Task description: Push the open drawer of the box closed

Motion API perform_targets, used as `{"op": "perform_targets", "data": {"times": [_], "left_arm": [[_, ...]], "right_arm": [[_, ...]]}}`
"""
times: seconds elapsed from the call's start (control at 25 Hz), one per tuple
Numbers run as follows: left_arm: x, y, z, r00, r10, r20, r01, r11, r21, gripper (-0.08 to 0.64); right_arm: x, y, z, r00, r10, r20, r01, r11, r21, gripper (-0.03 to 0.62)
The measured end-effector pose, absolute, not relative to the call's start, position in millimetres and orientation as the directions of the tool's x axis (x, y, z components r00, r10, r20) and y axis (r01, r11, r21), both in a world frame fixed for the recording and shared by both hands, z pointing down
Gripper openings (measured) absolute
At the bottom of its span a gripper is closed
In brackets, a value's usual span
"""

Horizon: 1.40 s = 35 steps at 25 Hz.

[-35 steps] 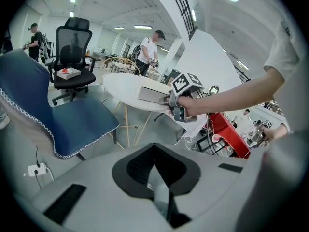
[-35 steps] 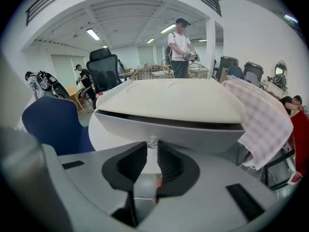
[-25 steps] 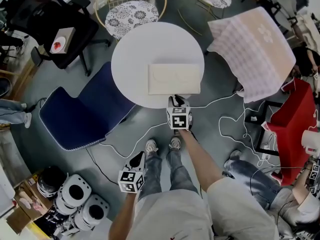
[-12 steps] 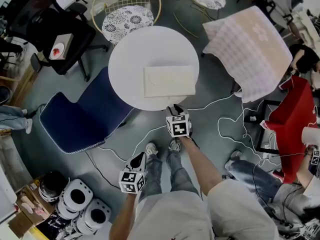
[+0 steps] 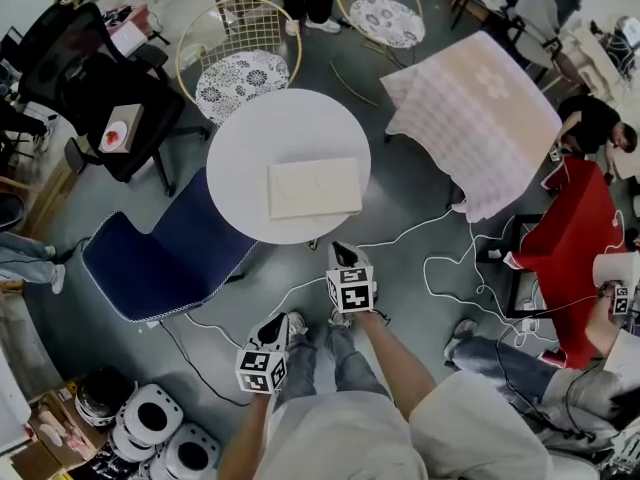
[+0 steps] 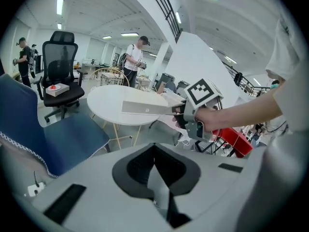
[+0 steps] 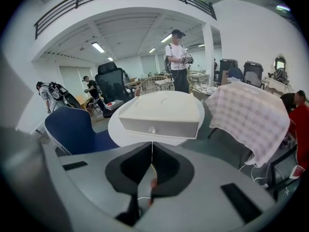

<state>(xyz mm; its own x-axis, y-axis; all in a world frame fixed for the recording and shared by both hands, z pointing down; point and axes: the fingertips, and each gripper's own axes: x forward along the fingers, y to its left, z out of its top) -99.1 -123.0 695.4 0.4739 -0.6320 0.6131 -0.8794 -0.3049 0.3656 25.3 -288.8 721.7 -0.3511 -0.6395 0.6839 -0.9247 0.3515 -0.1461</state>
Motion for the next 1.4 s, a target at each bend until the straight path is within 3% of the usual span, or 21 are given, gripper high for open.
{"op": "perform_targets", "data": {"times": [0.32,0.96,1.4], "left_arm": [[-67,-143,664,0.484,-0.672,0.561,-0.875,-0.354,0.33,0.012],[-22,-180,582,0.49,-0.778,0.393,-0.872,-0.436,0.224,0.012],[-27,-154,561,0.527,-0.778,0.343,-0.85,-0.477,0.223,0.012]], "right_arm": [[48,-264,687,-0.388,-0.658,0.645,-0.91,0.384,-0.155,0.017],[71,-226,578,-0.486,-0.775,0.404,-0.862,0.502,-0.072,0.016],[64,-164,570,-0.46,-0.792,0.401,-0.877,0.476,-0.066,0.015]]}}
